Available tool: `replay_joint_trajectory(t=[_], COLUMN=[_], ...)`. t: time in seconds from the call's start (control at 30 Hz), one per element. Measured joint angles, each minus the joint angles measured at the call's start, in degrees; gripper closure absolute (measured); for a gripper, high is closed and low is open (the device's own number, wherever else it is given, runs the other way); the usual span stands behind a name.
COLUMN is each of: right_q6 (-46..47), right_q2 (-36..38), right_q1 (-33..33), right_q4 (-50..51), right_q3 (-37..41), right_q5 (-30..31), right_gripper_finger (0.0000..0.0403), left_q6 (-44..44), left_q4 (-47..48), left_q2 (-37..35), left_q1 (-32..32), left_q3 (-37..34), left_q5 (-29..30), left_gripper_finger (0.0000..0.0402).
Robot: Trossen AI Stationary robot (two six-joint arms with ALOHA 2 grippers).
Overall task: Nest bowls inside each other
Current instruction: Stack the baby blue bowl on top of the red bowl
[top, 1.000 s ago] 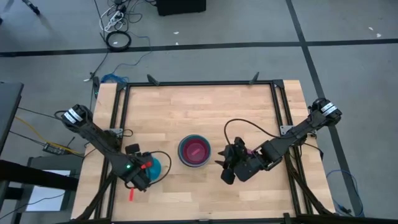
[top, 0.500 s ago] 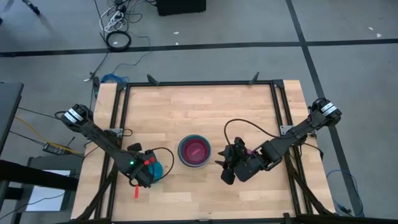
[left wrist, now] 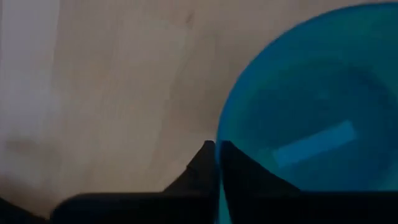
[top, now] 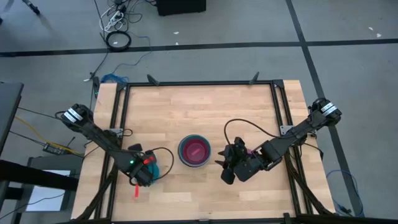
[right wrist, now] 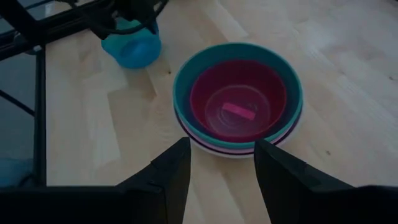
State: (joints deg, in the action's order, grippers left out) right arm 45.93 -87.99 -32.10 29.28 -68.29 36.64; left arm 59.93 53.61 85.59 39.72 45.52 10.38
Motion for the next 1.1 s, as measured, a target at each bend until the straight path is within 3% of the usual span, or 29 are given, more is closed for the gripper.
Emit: replay_joint_trajectory(t=[0.13, 0.3, 0.43, 0.53, 0.77, 1.1], right_q6=[0.0, 0.0, 0.2, 0.4, 1.0, 5.1], right_q2=[0.0, 0.0, 0.0, 0.0, 0.0, 0.0], right_q1=[0.2, 0.3, 0.3, 0.3, 0.2, -1.9], right_q4=[0.2, 0.8, 1.2, 1.9, 2.2, 5.6], right_q3=[0.0, 0.0, 0.0, 0.0, 0.0, 0.0], right_q5=[0.0, 0.7, 1.3, 1.5, 2.8, 3.7], right_gripper_finger=[0.0239, 0.0239, 0.0239, 0.0239, 0.0239, 0.0239], left_q6=[-1.7, -4.5, -7.4, -11.9, -26.8, -35.8], left_q4=[4.8, 17.3, 21.3, 18.3, 5.2, -4.5], left_q2=[0.2, 0.3, 0.3, 0.3, 0.3, 1.5], left_q1=[0.0, -0.7, -2.8, -6.0, -18.2, -30.5], left_q3=[4.6, 15.0, 23.5, 29.4, 33.4, 30.6], left_q5=[2.5, 9.5, 16.1, 21.6, 23.0, 15.9], left_gripper_finger=[0.0394, 0.0397, 0.0398, 0.0398, 0.0398, 0.0398])
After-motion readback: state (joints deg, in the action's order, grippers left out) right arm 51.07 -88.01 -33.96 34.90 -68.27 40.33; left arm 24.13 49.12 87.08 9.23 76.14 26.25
